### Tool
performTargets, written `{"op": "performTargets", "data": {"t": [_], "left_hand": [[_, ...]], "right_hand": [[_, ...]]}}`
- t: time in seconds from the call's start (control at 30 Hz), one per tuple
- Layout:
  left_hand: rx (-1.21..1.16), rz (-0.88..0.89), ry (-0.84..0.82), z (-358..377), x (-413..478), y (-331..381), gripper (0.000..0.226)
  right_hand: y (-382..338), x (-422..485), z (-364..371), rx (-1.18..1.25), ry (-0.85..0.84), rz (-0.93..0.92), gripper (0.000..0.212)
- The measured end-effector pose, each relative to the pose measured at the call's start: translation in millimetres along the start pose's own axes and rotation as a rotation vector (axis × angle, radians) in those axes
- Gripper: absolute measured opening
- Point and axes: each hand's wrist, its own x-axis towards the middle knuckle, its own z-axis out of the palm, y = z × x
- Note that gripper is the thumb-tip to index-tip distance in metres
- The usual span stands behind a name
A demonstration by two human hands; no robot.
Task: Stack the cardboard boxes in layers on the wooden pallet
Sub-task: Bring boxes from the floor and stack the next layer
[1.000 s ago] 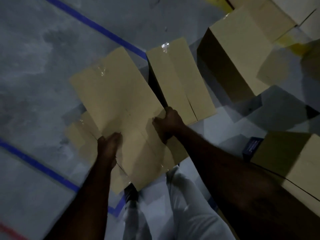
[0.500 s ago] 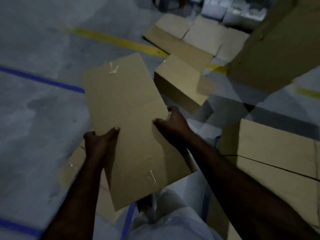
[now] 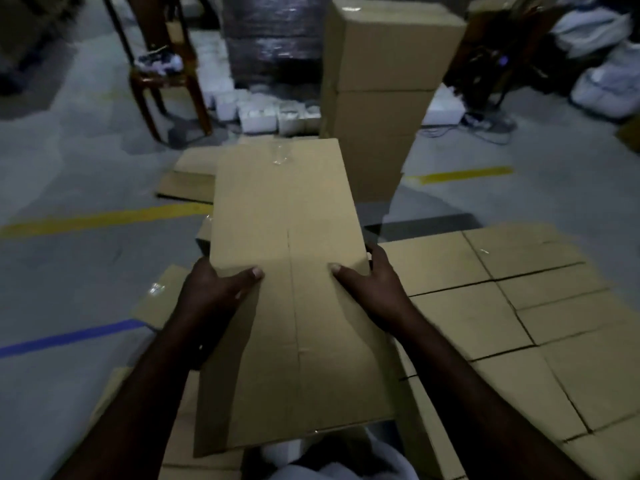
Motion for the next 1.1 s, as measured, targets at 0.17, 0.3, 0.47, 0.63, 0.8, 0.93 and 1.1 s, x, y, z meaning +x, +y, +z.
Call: {"op": "performTargets", "data": {"t": [0.17,0.3,0.47,0.63,0.8,0.93,1.1], "left_hand": [[0.064,0.06,-0.154,50.8,38.1,57.5,0.103],[0.083,0.146,-0.283,108.9,71.6,111.0,0.055],[0.073,0.263,-0.367,195.9,104.7,169.2,0.043],[0.064,0.336,-0.459,269.3,138.4,215.1,0.065],[0.165,0.381,-0.595,318.1,181.0,254.9,0.048],[0.214,0.363,-0.661,351.1,221.3,281.7,0.046],[0.266,0.343,-0.746,391.7,294.5,308.7,0.04]], "right_hand": [[3.7,21.1,-60.9,-0.001,0.125,0.056,0.081],[6.8,56.2,-116.5,-0.012,0.23,0.04,0.074],[12.8,101.5,-193.3,-0.01,0.331,0.023,0.062],[18.2,144.6,-263.4,-0.048,0.406,0.006,0.066],[28.9,181.9,-310.6,-0.053,0.455,0.011,0.065],[30.2,213.2,-326.8,-0.04,0.512,0.043,0.064],[34.7,273.6,-334.9,-0.017,0.606,0.116,0.069]]}}
